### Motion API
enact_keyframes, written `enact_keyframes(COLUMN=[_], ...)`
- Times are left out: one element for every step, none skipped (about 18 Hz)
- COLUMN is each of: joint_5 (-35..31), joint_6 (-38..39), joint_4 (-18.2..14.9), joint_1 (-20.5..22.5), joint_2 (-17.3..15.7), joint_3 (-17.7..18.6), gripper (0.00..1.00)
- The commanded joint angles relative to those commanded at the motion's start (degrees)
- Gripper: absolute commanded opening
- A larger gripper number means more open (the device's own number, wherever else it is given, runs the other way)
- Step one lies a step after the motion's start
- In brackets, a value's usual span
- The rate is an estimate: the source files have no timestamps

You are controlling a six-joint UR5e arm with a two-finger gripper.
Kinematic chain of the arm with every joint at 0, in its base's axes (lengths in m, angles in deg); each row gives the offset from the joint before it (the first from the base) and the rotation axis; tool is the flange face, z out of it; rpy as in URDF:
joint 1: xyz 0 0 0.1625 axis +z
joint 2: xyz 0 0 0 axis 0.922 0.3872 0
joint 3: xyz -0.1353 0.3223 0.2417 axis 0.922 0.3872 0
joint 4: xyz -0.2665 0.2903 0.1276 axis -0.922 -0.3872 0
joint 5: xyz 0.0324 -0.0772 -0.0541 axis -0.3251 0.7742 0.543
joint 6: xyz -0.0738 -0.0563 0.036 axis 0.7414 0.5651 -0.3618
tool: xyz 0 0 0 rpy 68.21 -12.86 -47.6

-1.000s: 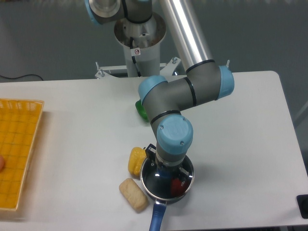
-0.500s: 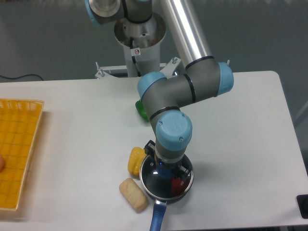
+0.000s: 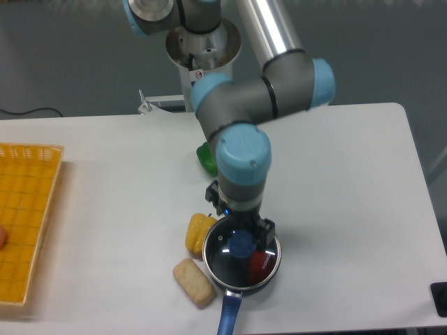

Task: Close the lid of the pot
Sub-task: 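Open the gripper and lift away from the lid knob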

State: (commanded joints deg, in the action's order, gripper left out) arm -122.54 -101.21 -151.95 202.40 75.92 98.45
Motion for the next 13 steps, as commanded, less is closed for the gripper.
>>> enact_keyframes(joint_5=[0.0, 0.2, 0.3, 0.0, 0.0, 0.3, 1.0, 2.1, 3.2, 3.8, 3.9, 4.0, 4.1], joint_6=[0.0, -0.1, -0.2, -0.2, -0.4, -1.7, -4.3, -7.7, -11.9, -15.4, -17.6, -18.8, -19.6], joint_4=[0.0, -0.1, -0.4, -1.0, -2.5, -3.0, -3.3, -3.4, -3.4, -3.8, -5.2, -6.8, -8.4], joint_1=[0.0, 0.3, 0.7, 1.0, 1.5, 2.3, 2.9, 3.2, 4.0, 5.0, 6.0, 7.4, 8.8], joint_2=[-1.1, -2.0, -2.7, -3.7, -5.1, -7.1, -9.2, -11.3, -13.3, -14.3, -15.3, -15.9, -15.9], joint_3=[0.6, 0.7, 0.8, 0.9, 1.5, 2.8, 3.6, 4.7, 5.4, 5.5, 5.6, 5.3, 4.9], gripper=[1.0, 1.0, 1.0, 1.0, 1.0, 1.0, 1.0, 1.0, 1.0, 1.0, 1.0, 1.0, 1.0])
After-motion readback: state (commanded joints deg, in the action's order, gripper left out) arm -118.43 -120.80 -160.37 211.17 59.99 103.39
